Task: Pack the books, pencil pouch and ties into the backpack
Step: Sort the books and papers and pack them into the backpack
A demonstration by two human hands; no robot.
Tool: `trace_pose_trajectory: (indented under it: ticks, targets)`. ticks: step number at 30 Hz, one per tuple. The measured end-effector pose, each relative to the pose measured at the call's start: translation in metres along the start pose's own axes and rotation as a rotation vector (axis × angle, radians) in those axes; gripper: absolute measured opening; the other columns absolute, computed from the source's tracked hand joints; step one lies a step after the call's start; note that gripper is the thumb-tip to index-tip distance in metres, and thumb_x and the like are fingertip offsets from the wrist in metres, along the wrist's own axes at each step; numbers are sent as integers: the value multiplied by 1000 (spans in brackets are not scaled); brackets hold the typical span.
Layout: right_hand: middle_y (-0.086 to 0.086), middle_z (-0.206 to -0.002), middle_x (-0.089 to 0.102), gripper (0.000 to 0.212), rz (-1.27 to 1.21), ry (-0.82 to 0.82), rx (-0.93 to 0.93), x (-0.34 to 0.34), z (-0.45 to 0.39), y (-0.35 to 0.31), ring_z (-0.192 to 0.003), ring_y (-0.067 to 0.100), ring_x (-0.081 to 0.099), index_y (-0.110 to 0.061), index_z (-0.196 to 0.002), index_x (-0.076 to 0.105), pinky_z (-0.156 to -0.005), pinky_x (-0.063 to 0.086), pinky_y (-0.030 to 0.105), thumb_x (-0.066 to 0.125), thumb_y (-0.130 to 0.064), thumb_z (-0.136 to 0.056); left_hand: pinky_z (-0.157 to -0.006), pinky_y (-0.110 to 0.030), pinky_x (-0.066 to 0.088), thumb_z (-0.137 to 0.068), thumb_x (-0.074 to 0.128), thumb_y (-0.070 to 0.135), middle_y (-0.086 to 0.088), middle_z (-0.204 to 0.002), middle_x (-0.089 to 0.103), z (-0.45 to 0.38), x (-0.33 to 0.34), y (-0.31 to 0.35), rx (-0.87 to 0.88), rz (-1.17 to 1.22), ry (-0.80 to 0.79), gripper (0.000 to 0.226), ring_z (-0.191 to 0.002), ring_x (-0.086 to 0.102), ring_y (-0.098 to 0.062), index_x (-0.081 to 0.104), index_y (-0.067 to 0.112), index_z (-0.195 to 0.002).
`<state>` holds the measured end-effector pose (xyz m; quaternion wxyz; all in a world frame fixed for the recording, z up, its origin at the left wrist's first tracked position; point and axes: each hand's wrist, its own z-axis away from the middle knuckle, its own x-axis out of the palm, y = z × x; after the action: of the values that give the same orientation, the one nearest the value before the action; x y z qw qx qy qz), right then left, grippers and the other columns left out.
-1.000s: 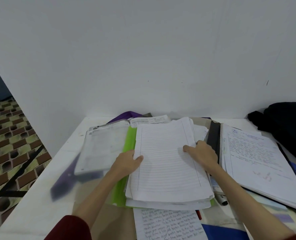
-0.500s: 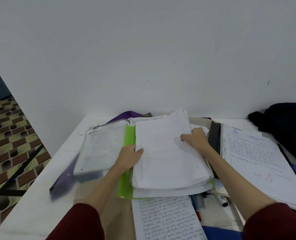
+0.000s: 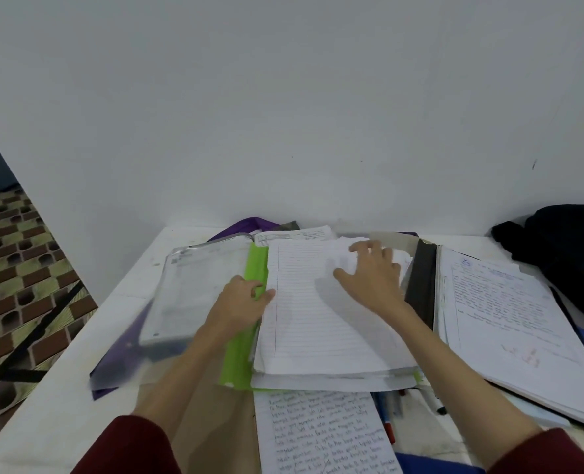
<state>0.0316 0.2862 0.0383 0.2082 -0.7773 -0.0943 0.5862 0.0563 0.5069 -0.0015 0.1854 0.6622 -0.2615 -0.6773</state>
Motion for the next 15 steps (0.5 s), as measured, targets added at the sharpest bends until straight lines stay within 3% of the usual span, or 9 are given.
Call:
trace_pose_trajectory:
  ticks: [4,6,8,11,15]
  targets:
    - [3,-131,44,38,-23,-207,-261,24,14,-53,-121,25,34,-17,-121,52,-94,28,36,55,-36,-88,-96,-35,40,-89,60,33,-11,-118,51,10,-23,-40,-29,39,229,33,-112,50,-28,64,15,-117]
    - [3,-130,44,38,13,-313,-341,42,21,-76,-121,25,35,-18,-120,52,-95,29,37,55,-37,-88,-103,-40,33,-90,59,36,-13,-132,46,20,-34,-64,-159,-50,290,38,-124,42,-33,59,19,-124]
    - [4,-130,44,39,57,-378,-390,58,27,-94,-121,26,35,-18,-121,51,-96,29,39,56,-36,-87,-107,-46,25,-91,51,48,-13,-145,33,32,-44,-89,-349,-122,232,51,-132,31,-37,43,25,-137]
    - [5,-131,43,41,71,-424,-421,75,32,-106,-122,27,35,-18,-123,48,-98,29,40,54,-34,-86,-107,-51,27,-91,39,59,-15,-147,34,50,-49,-113,-476,-87,108,67,-130,34,-41,22,26,-147]
    - [3,-132,46,39,86,-436,-429,87,36,-109,-120,26,39,-20,-124,46,-99,27,39,51,-35,-88,-103,-47,33,-91,39,58,-13,-135,48,64,-54,-109,-464,-133,191,62,-124,42,-37,32,23,-142]
